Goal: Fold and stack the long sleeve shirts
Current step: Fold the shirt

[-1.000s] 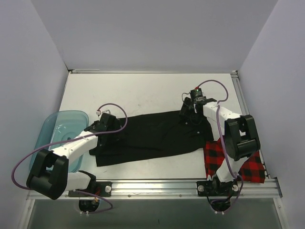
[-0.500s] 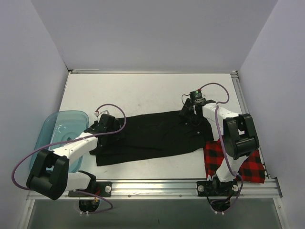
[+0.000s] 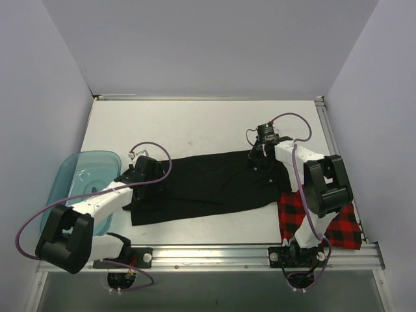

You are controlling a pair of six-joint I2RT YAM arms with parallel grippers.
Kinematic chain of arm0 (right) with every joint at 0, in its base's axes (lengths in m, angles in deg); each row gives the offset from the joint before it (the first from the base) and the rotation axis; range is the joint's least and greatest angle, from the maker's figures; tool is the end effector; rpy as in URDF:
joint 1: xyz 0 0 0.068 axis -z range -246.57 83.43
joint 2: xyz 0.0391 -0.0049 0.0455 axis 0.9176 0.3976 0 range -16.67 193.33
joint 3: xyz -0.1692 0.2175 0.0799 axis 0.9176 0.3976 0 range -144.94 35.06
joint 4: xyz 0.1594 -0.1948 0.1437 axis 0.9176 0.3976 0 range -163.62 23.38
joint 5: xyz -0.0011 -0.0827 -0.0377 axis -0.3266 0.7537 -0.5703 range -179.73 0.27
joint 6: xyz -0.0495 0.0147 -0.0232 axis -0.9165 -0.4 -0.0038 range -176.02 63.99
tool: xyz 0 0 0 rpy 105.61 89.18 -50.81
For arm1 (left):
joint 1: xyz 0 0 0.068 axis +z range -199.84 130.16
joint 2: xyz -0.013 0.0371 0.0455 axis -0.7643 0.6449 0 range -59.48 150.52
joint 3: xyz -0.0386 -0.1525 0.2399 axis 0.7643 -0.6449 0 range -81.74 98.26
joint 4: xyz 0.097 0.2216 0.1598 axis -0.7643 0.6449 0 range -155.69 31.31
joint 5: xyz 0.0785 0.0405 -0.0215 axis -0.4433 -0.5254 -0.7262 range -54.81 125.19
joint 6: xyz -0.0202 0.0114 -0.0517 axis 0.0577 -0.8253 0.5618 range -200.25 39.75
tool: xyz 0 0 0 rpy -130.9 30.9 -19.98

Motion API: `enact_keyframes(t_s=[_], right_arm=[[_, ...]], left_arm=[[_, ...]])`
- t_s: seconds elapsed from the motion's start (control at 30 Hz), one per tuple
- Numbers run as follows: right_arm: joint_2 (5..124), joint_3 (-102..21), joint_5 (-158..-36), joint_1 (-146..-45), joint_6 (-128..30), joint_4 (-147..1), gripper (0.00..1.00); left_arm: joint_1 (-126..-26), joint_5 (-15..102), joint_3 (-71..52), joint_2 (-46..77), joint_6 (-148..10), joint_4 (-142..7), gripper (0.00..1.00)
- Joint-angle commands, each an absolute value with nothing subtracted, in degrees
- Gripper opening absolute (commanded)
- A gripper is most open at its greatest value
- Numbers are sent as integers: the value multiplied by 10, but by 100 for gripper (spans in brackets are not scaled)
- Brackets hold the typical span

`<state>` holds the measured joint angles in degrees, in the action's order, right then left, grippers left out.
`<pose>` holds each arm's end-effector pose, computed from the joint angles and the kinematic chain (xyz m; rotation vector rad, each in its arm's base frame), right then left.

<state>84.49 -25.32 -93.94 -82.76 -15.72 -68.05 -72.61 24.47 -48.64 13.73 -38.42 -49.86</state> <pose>0.3831 0.1143 0.1704 0.4762 2.4025 0.5434 0.2350 -0.0908 0.1551 -0.4913 2.4872 -0.2137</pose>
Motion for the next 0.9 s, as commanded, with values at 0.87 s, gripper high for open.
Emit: enact_keyframes(t_s=[0.87], right_arm=[[829,-318,-889,-803,-196,-655,1]], left_arm=[[-708,235,-483,58,-368,-484,97]])
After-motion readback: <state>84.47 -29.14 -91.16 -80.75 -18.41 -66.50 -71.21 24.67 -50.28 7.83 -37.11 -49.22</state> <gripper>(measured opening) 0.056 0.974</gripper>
